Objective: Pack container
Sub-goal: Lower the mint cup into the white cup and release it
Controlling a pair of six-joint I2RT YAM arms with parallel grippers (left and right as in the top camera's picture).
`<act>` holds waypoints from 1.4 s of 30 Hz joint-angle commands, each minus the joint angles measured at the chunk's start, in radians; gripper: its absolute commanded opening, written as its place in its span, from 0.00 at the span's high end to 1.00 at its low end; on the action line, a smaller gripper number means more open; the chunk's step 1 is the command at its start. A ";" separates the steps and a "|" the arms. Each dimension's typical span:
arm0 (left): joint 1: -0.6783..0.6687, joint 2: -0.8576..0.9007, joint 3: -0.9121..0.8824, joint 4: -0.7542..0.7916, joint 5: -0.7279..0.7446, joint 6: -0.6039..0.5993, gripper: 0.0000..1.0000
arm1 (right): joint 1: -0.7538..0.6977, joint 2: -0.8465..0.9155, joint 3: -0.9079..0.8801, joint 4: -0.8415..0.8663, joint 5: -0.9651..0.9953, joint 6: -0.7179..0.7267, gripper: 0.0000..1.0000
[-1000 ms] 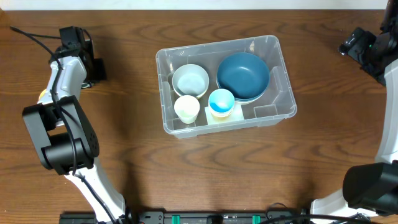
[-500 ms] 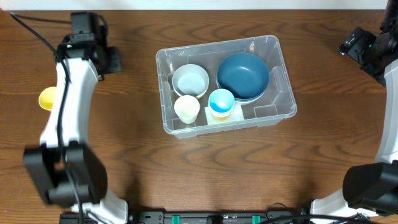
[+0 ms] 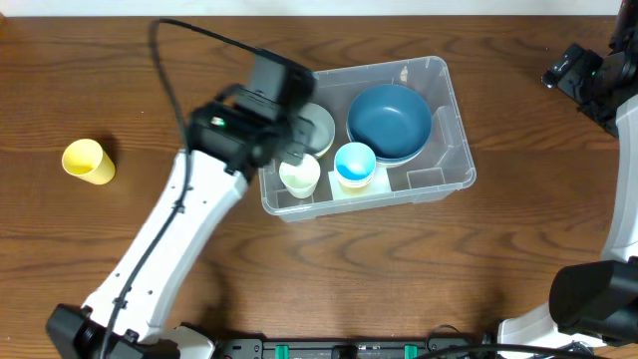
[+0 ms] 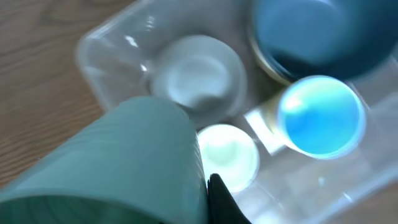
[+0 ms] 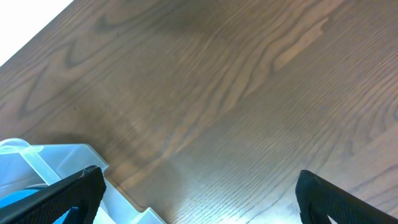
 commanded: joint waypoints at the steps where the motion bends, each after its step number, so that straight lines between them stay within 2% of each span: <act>1: -0.029 0.032 0.006 -0.021 -0.003 0.016 0.94 | -0.006 0.005 -0.002 0.000 0.011 0.013 0.01; 17: -0.039 0.214 0.005 -0.140 0.146 0.013 0.94 | -0.006 0.005 -0.002 0.000 0.011 0.013 0.01; 30: -0.039 0.227 -0.005 -0.143 0.150 0.013 0.94 | -0.006 0.005 -0.002 0.000 0.011 0.013 0.01; 31: -0.039 0.227 -0.004 -0.143 0.151 0.013 0.91 | -0.006 0.005 -0.002 0.000 0.011 0.013 0.01; 33: -0.039 0.227 -0.004 -0.139 0.150 0.013 0.59 | -0.006 0.005 -0.002 0.000 0.011 0.013 0.01; 34: -0.039 0.227 -0.004 -0.136 0.150 0.013 0.49 | -0.006 0.005 -0.002 0.000 0.011 0.013 0.01; 35: -0.038 0.227 -0.004 -0.133 0.150 0.013 0.44 | -0.006 0.005 -0.002 0.000 0.011 0.013 0.01; 42: -0.028 0.222 -0.003 -0.117 0.149 0.013 0.43 | -0.006 0.005 -0.002 0.000 0.011 0.013 0.01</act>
